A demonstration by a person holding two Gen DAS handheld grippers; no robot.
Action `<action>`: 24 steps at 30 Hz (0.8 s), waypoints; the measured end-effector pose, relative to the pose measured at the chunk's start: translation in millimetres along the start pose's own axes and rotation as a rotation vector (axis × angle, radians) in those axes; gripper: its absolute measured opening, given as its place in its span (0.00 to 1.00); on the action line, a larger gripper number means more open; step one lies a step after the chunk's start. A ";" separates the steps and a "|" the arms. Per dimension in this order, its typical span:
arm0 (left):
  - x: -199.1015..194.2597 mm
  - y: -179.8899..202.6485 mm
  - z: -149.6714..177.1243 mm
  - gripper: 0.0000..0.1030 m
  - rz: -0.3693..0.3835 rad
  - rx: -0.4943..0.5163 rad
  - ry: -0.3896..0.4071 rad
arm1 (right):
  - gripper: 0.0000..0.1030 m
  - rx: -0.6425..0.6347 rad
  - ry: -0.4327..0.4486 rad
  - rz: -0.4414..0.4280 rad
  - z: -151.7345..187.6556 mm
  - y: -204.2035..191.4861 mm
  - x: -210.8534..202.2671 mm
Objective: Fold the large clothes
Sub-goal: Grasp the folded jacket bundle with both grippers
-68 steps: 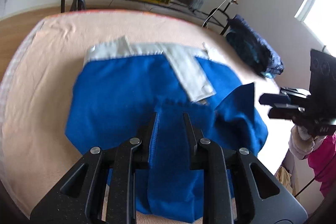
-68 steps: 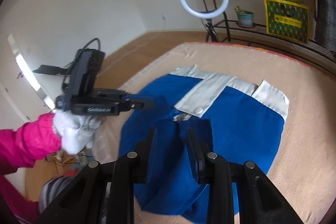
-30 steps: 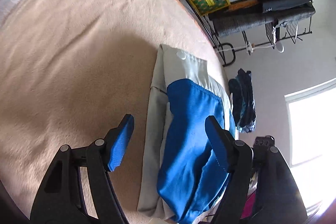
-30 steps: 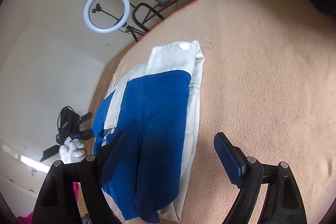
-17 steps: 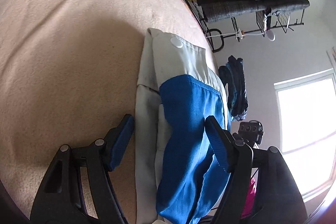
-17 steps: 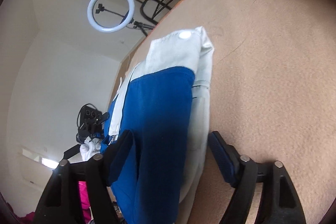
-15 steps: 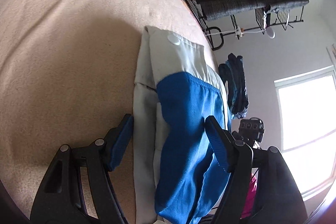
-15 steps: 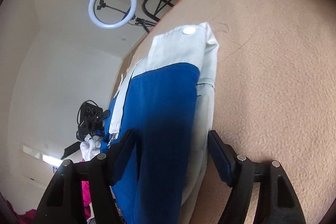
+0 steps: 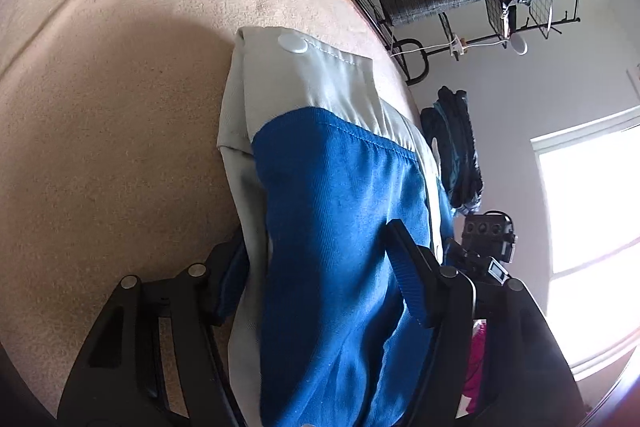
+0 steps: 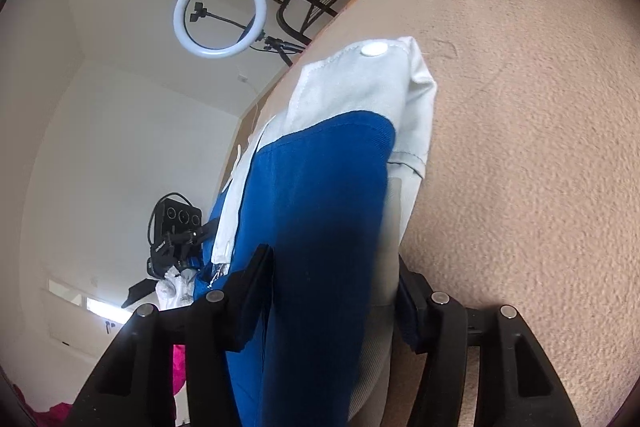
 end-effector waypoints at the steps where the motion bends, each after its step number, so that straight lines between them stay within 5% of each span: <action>1: -1.9 -1.1 2.0 0.57 -0.006 0.008 0.001 | 0.53 -0.003 -0.006 0.008 0.5 -0.1 -0.9; 10: -1.3 -7.7 2.5 0.55 0.017 -0.036 0.023 | 0.54 -0.013 0.007 0.035 4.1 -0.9 -2.6; 12: 1.1 -3.9 2.8 0.44 -0.001 -0.024 0.027 | 0.54 -0.056 -0.001 0.084 5.0 -8.3 3.4; 16: -7.8 7.4 6.3 0.33 -0.018 0.004 0.058 | 0.34 -0.091 -0.013 0.098 2.5 -21.1 -1.7; 19: -16.5 16.8 8.0 0.31 -0.066 0.060 0.086 | 0.31 -0.172 -0.013 0.120 3.0 -42.7 -6.3; 22: -11.5 12.4 8.4 0.44 -0.139 0.095 0.092 | 0.31 -0.177 -0.015 0.134 2.9 -43.9 -5.5; 24: -10.7 5.5 7.8 0.67 -0.184 0.092 0.094 | 0.32 -0.151 -0.021 0.148 2.9 -35.6 -2.5</action>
Point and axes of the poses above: each gripper's, at about its wrist camera, not at the fingertips, and x roughly the way its jaws point, y to its right, z to its underside, the point moved 6 cm from there along x, roughly the way its jaws point, and after that the axes turned 7 degrees about -z, right-handed, at the moved point
